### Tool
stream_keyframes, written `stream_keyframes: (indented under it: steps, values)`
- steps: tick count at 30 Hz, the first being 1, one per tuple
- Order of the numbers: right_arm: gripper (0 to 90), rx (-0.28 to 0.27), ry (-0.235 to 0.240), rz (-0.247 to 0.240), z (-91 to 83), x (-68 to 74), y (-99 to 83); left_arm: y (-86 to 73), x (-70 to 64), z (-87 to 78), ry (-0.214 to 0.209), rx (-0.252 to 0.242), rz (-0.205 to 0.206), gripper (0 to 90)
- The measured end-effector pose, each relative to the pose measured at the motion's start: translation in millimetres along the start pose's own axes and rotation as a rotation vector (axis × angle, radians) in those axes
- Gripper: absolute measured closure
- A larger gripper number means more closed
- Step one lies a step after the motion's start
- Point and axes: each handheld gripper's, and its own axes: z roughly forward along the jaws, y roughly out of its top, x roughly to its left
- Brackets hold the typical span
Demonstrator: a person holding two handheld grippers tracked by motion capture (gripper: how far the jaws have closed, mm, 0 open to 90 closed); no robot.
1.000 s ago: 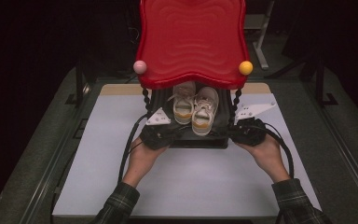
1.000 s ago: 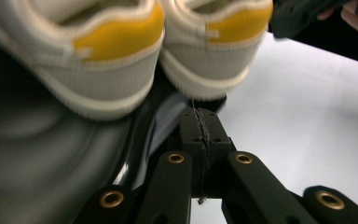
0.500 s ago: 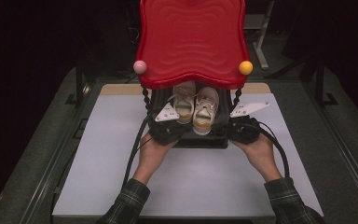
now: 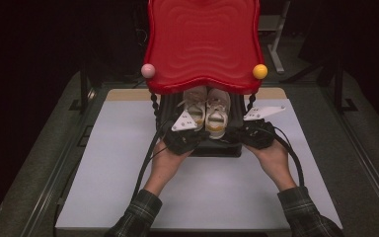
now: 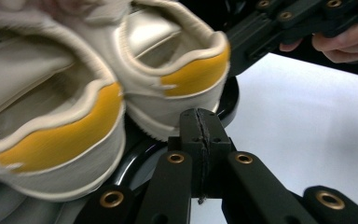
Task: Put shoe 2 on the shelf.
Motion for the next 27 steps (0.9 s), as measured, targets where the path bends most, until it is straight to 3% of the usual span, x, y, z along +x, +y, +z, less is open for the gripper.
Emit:
stream_keyframes:
  steps: [8,10,19,27]
  values:
    - [89.7,-0.016,-0.054,0.0,-2.0,0.9,2.7,4.7,0.7,5.3,0.007,-0.004,-0.007,89.7]
    - [89.7,-0.031,-0.042,0.008,-3.1,1.4,3.2,4.6,0.8,9.2,0.016,-0.002,-0.015,89.7]
    - [89.7,-0.008,-0.074,0.008,3.5,-0.8,3.9,2.9,5.0,19.3,0.027,0.028,-0.018,89.7]
    - [89.7,-0.004,-0.068,0.008,3.4,-0.8,2.4,3.7,4.0,15.6,0.026,0.03,-0.017,89.3]
